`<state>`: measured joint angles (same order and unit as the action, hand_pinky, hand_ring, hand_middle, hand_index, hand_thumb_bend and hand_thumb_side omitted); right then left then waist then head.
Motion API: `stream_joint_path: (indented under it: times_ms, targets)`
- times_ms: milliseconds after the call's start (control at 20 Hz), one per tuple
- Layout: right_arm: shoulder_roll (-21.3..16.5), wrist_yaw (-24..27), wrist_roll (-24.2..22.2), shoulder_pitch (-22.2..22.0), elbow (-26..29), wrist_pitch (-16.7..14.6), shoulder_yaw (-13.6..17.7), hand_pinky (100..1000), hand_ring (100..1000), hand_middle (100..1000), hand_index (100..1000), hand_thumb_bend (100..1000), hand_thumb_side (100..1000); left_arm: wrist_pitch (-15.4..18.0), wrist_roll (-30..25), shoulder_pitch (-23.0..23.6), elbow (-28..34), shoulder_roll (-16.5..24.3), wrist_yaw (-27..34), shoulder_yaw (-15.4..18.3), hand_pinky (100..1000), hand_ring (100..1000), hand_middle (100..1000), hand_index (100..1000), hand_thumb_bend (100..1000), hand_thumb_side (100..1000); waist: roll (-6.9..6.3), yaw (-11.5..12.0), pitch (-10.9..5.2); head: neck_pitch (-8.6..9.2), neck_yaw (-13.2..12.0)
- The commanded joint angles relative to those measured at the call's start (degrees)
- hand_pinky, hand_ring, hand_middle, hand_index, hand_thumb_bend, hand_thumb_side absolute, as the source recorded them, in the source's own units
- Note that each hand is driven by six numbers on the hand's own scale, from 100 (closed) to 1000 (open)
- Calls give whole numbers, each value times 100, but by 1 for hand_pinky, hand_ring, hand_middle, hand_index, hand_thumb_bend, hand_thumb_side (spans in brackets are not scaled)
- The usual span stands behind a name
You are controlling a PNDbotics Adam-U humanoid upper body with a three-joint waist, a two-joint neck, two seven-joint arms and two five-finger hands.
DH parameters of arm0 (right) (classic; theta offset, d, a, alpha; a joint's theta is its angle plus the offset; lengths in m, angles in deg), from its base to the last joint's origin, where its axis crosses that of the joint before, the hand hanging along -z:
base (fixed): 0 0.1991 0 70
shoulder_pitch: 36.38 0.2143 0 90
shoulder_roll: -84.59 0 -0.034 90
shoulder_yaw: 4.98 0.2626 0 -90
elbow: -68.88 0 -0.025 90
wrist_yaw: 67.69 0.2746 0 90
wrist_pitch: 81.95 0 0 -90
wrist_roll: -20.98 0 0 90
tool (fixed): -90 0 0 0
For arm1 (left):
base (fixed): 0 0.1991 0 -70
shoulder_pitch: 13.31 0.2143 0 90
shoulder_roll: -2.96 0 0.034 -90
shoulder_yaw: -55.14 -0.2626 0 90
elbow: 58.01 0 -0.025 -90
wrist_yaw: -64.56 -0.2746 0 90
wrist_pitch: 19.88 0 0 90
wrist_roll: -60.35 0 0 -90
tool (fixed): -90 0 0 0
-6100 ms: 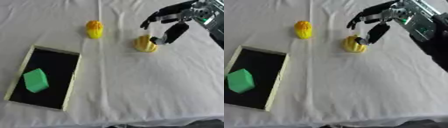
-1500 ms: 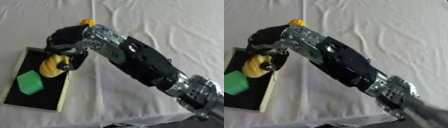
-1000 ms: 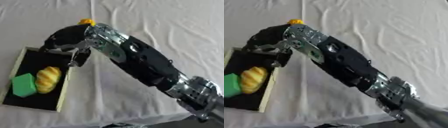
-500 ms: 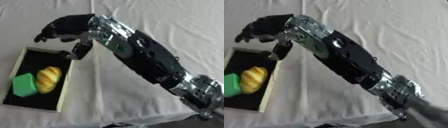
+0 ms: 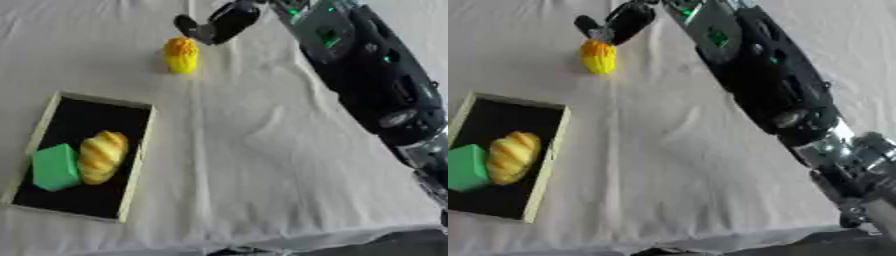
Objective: Pick up objects on the table and place them in the box.
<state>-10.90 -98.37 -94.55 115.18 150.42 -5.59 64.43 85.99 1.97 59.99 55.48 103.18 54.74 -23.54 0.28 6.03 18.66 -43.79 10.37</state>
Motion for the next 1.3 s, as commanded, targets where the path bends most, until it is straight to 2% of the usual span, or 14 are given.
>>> stream_joint_path:
  times_ms: [50,300,650,900,950,1000,1050,1300]
  targets:
    - [-395,290,42,102,135,68,246,956,934,815,957,100,100,-52,-54,-75,111,110,63,-31,821,742,705,840,100,306,-29,-24,-133,48,-71]
    - [-824,618,225,-53,543,269,430,952,928,805,958,100,100,-157,-228,-204,111,150,129,-163,820,742,706,841,100,310,-39,-95,-138,48,-135]
    - [-1575,1372,578,-471,1551,670,779,951,926,802,952,100,100,-306,-413,-426,111,253,158,-307,820,741,707,842,100,316,-41,-192,-92,90,-231]
    - [-1949,1733,830,-733,2168,912,1054,950,922,796,948,100,100,-720,-563,-626,110,373,196,-388,820,742,710,845,100,322,-53,-252,-64,89,-292]
    - [-2024,1818,894,-802,2292,961,1122,949,921,795,947,100,100,-817,-601,-712,96,412,186,-410,820,742,710,845,100,320,-54,-268,-61,93,-306]
    - [-2098,1897,957,-875,2414,1019,1188,948,920,792,944,100,100,-906,-644,-806,74,453,168,-439,821,744,713,848,100,277,-54,-283,-58,98,-321]
    - [-2175,1976,1029,-957,2541,1080,1259,947,917,789,941,100,100,-993,-709,-912,41,503,128,-476,821,745,715,850,100,304,-56,-300,-56,101,-339]
    - [-2536,2452,1599,-1461,3197,1390,1637,945,907,770,922,100,100,-1309,-1193,-1512,-181,770,-168,-747,830,762,738,870,100,265,-73,-366,-50,103,-399]
